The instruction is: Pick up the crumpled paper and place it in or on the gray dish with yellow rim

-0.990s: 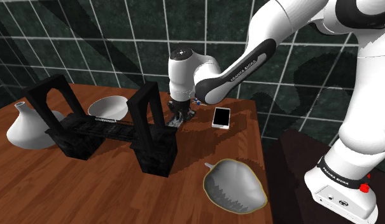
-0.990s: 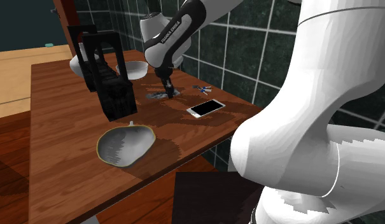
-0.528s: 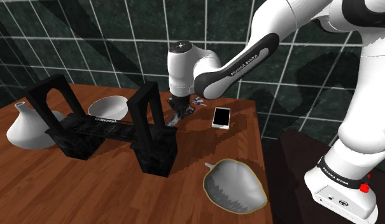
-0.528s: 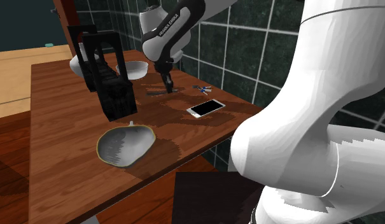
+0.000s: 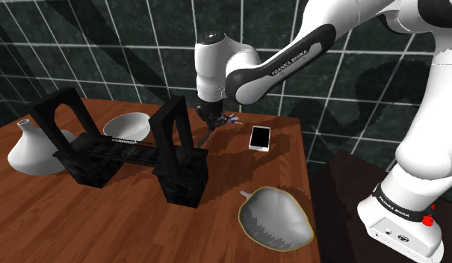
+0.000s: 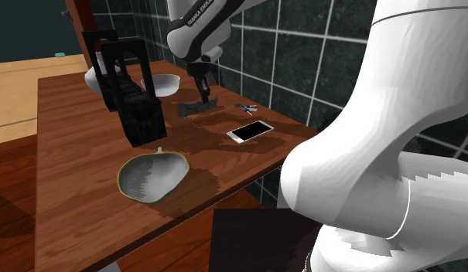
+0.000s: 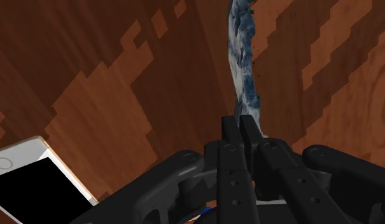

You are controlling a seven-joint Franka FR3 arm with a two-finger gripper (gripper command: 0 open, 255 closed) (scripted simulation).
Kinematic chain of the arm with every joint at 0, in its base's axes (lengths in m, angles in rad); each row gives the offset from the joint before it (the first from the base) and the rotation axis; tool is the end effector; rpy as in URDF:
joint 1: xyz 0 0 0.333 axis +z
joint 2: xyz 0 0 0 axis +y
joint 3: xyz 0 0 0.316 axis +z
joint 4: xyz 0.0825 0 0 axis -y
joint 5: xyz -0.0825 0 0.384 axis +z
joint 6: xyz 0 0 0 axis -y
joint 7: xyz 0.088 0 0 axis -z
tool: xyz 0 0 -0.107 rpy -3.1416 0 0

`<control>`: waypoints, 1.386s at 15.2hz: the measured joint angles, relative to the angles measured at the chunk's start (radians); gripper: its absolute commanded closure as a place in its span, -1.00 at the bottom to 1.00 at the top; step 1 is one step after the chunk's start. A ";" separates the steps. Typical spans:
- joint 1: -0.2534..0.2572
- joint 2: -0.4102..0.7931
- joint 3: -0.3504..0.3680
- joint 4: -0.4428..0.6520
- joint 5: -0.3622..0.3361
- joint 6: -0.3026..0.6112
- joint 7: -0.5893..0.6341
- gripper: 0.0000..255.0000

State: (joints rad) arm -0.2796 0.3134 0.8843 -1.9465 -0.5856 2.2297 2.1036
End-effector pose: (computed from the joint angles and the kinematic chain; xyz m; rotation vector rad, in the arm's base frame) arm 0.5268 0.3093 0.3842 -2.5256 1.7206 -0.3968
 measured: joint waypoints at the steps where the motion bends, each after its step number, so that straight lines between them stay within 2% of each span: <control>1: -0.007 -0.011 0.007 0.003 0.013 -0.008 -0.011 1.00; 10: -0.039 -0.075 0.044 0.056 0.099 -0.089 -0.082 1.00; 12: -0.054 -0.121 0.062 0.018 0.135 -0.078 -0.087 1.00; 13: -0.076 -0.173 0.080 -0.022 0.178 -0.064 -0.105 1.00; 15: -0.080 -0.240 0.104 -0.080 0.237 -0.043 -0.102 1.00; 17: -0.087 -0.353 0.118 -0.157 0.343 -0.018 -0.142 1.00; 21: -0.023 -0.535 0.096 -0.278 0.525 0.002 -0.196 1.00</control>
State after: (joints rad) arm -0.3028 -0.2213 0.9803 -2.2247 -0.0610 2.2314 1.9079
